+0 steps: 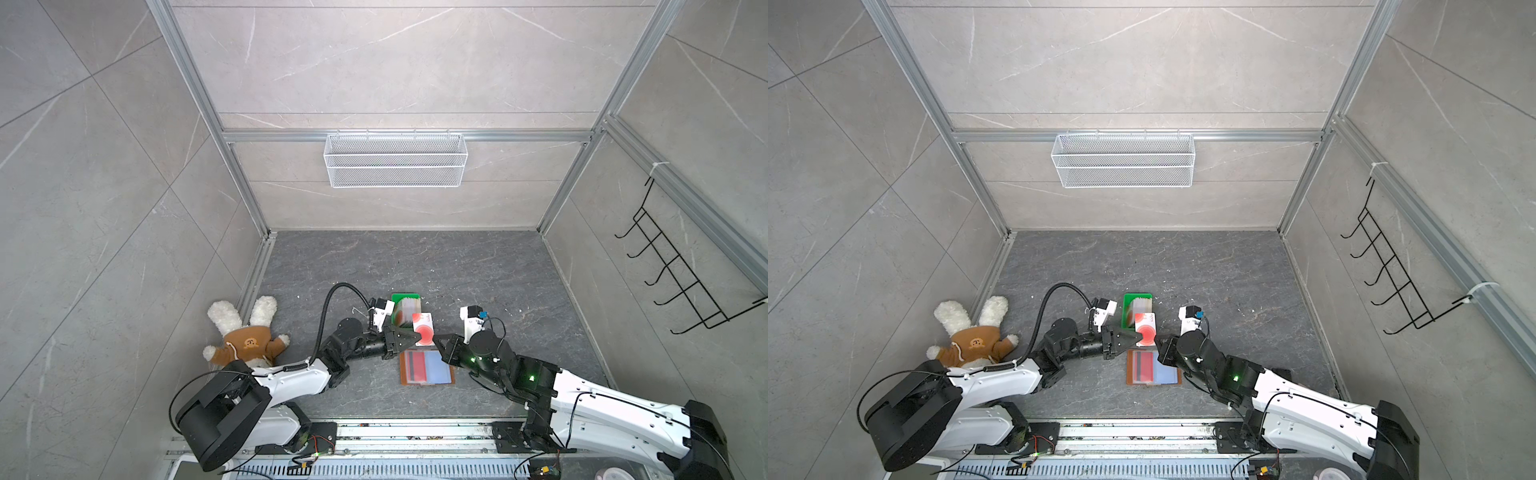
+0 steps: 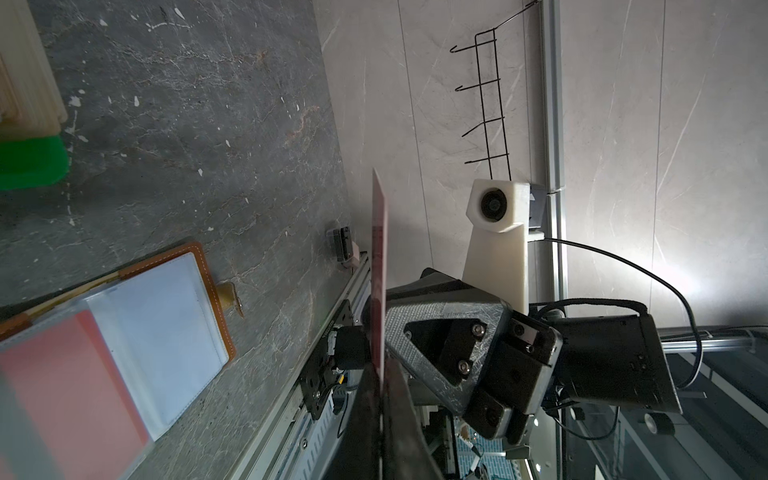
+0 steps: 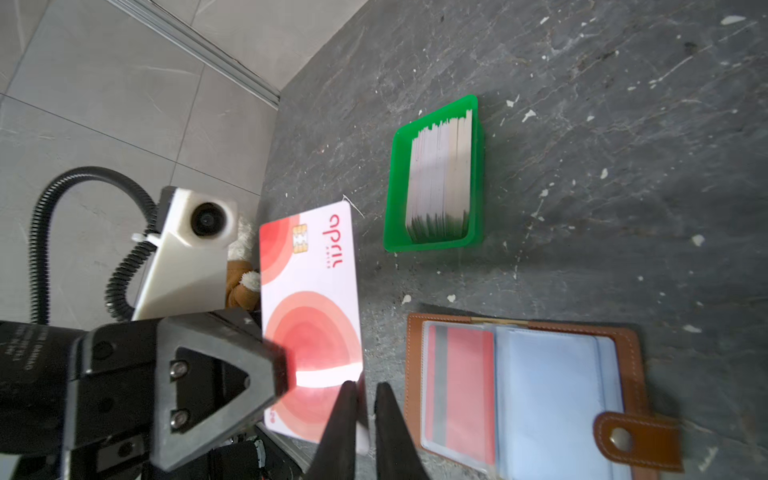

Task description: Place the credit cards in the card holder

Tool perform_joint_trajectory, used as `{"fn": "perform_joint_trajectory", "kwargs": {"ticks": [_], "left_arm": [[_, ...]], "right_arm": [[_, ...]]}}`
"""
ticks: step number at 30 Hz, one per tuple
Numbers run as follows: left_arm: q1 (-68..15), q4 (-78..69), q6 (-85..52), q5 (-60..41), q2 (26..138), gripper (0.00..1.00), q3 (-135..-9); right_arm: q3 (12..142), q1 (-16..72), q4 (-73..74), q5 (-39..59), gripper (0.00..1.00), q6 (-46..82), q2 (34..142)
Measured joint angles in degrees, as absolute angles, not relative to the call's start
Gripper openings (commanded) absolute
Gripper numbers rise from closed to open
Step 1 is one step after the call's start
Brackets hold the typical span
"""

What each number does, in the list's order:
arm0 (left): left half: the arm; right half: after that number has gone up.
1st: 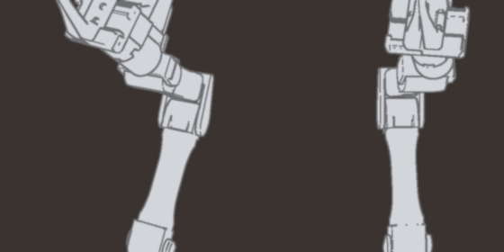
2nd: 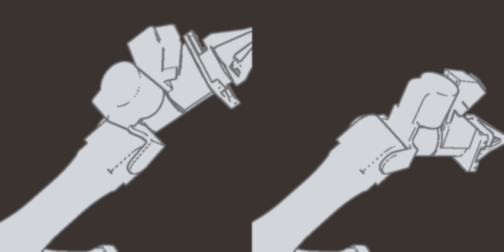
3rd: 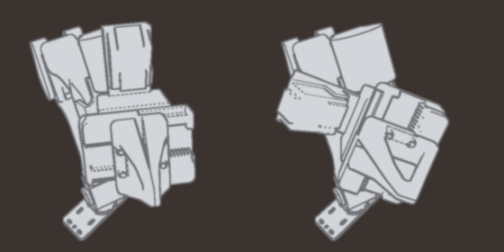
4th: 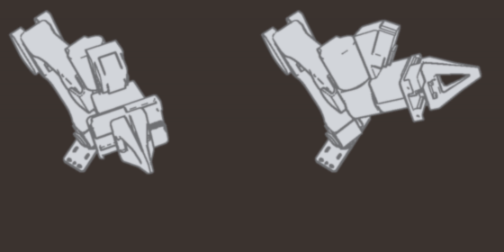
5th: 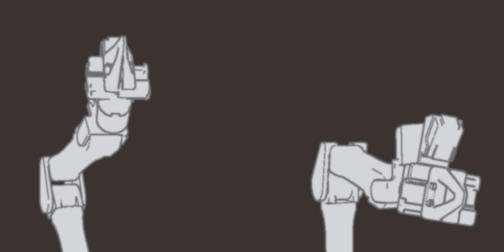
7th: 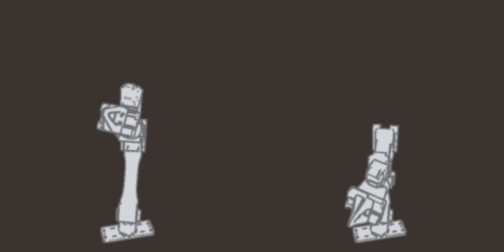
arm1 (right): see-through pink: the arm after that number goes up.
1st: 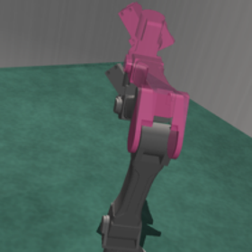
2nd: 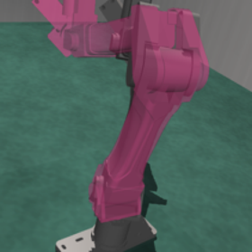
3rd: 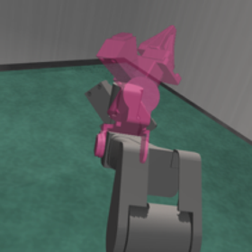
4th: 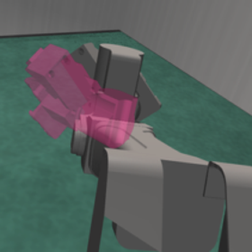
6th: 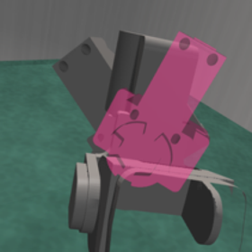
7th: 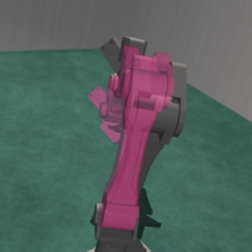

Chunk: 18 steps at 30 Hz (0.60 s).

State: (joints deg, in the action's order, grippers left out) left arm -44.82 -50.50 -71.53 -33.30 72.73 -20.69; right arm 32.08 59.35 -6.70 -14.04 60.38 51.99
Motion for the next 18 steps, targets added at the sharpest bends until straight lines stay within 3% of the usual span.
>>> {"fn": "perform_joint_trajectory", "kwargs": {"ticks": [18], "left_arm": [[-48.58,-33.41,-66.57,-26.83,59.31,0.00,-11.31]], "right_arm": [[33.98,65.32,-25.32,-21.26,0.23,60.29,56.27]]}}
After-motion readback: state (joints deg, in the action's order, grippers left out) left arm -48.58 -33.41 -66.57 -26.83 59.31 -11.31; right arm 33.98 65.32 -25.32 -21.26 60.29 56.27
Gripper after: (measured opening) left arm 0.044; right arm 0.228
